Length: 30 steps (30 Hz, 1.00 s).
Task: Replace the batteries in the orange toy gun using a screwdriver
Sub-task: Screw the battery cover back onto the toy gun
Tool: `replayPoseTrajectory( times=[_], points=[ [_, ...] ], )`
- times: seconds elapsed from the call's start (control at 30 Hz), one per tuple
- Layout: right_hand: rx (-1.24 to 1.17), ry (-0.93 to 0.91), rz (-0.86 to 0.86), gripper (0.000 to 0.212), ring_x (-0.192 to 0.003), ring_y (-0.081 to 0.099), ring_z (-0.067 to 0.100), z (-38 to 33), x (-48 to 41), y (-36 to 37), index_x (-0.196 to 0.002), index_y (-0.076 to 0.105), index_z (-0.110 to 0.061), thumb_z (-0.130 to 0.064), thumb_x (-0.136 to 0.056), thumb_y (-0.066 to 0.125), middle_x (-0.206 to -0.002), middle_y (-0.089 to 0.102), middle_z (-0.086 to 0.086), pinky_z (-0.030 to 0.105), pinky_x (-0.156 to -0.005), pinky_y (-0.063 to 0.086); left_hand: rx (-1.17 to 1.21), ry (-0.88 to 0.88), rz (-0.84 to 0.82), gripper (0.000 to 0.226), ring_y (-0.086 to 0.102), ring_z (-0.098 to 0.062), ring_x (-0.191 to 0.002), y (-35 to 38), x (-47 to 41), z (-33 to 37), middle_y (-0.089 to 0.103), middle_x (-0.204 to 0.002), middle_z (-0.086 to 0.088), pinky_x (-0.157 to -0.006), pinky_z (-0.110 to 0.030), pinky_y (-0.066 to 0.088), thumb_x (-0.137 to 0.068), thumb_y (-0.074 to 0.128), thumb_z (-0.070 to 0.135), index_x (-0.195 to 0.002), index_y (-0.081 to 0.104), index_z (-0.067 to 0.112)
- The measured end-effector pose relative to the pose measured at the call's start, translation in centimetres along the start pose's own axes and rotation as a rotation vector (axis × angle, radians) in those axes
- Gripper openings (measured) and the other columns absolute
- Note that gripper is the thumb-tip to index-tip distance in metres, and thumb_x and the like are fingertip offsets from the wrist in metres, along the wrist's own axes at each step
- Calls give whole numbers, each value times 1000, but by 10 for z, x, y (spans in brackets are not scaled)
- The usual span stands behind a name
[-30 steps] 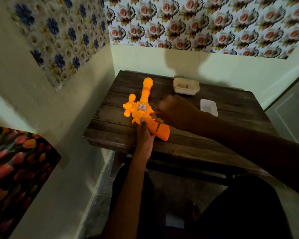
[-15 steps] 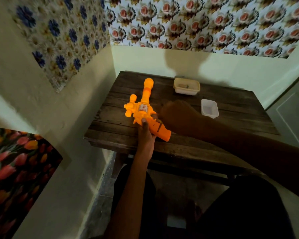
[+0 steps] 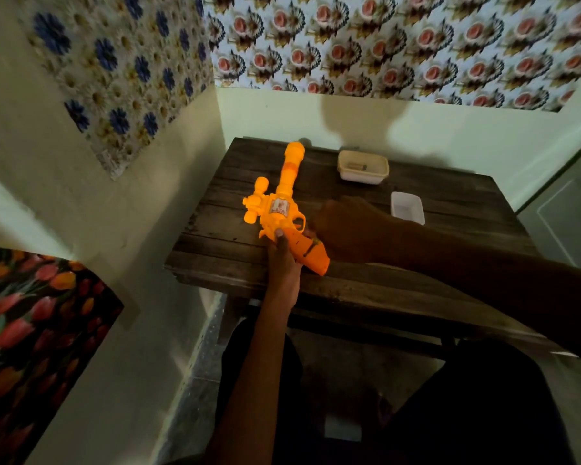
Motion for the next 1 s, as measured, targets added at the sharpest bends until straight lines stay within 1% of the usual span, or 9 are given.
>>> replayPoseTrajectory(
  times=[0.07, 0.13, 0.27, 0.4, 0.57, 0.63, 0.73, 0.87, 1.0],
  points=[
    [4, 28, 25, 21, -84, 59, 21, 0, 2, -1, -101, 61, -13, -29, -93, 51, -101, 61, 7, 29, -63, 38, -52, 11, 17, 74, 69, -9, -90, 0, -1, 1, 63, -118, -5, -70, -28, 57, -78, 56, 61, -136, 38, 20],
    [7, 63, 17, 23, -84, 60, 22, 0, 3, -3, -102, 62, -14, -32, -92, 52, -101, 61, 6, 29, -62, 37, -85, 3, 23, 56, 65, -18, -104, -2, -4, -4, 57, -131, -12, -87, -40, 55, -98, 38, 44, -144, 32, 13],
    [-55, 106, -31, 23, -76, 48, 16, -4, 5, -9, -99, 63, -11, -30, -91, 53, -104, 62, 5, 28, -65, 36, -84, -27, 47, 52, 52, -29, -125, -5, -6, -7, 46, -144, -14, -105, -53, 41, -102, 34, 37, -149, 27, 15],
    [-190, 204, 2, 16, -96, 61, 26, 8, 10, -4, -86, 58, -15, -25, -93, 49, -105, 63, 7, 30, -67, 38, -55, -10, 102, 46, 59, -20, -104, -4, -4, -4, 49, -136, -12, -93, -45, 50, -103, 34, 30, -145, 29, 13],
    [-621, 484, 157, 22, -74, 64, 20, 55, 40, 25, -71, 59, -24, -22, -92, 52, -85, 67, 5, 33, -62, 52, -82, -28, 97, 48, 58, -14, -98, 1, -1, -1, 48, -131, -4, -89, -43, 48, -103, 35, 29, -148, 24, 19],
    [-782, 616, 255, 27, -63, 60, 11, 69, 66, 38, -72, 57, -24, -21, -97, 47, -72, 62, -2, 24, -53, 44, -118, -45, 109, 48, 58, -18, -106, 4, 3, 3, 46, -135, -5, -88, -39, 47, -103, 35, 30, -148, 23, 20],
    [-987, 814, 332, 30, -67, 59, 13, 83, 105, 71, -83, 62, -14, -26, -101, 41, -73, 58, -1, 26, -64, 47, -172, -107, 153, 48, 47, -29, -126, 5, 9, 7, 43, -143, -8, -94, -44, 40, -103, 37, 30, -148, 25, 18],
    [-1269, 932, 379, 21, -71, 54, 13, 90, 138, 111, -93, 62, -12, -17, -100, 43, -80, 59, 3, 25, -63, 42, -413, -20, 186, 28, 55, -21, -89, 8, 13, 30, 56, -107, -6, -81, -40, 42, -97, 51, 13, -125, 49, 16],
    [-1321, 1042, 411, 18, -75, 57, 11, 99, 159, 133, -97, 65, -16, -19, -98, 48, -86, 64, 1, 24, -61, 40, -825, 91, 181, 22, 58, -28, -86, 13, 9, 47, 59, -100, -19, -66, -29, 51, -84, 64, 3, -106, 59, 5]
  ],
)
Point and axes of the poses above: each hand's wrist, its own x-axis away from the middle knuckle, its own y-axis out of the palm, z = x × y, the point moved 8 cm from there along -x, towards the middle knuckle
